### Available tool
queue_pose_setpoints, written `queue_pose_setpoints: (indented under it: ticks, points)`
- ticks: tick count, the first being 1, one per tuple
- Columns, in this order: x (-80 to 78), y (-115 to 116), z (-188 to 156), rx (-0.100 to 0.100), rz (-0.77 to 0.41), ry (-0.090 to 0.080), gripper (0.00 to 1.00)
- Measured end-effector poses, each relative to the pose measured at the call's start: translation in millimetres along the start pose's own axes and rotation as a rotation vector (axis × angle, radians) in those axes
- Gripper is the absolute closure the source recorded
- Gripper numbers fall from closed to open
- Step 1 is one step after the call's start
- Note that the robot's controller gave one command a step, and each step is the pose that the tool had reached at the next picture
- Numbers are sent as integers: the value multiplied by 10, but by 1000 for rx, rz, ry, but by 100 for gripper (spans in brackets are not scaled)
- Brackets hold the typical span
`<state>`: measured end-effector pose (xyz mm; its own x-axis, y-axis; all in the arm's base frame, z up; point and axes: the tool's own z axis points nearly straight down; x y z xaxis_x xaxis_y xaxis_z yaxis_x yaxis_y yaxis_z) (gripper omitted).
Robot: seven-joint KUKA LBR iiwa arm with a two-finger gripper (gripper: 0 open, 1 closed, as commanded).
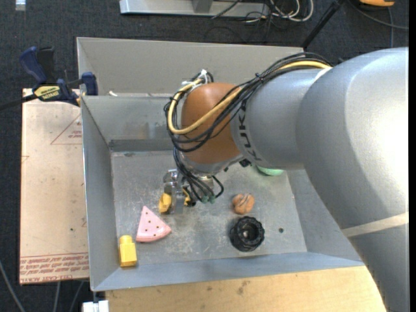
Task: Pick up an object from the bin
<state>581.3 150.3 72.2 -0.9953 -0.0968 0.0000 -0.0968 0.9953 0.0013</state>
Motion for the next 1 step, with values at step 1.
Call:
queue_pose_setpoints:
  ticks: [1]
  points:
    - [291,113,-1637,-1,-4,-6,100]
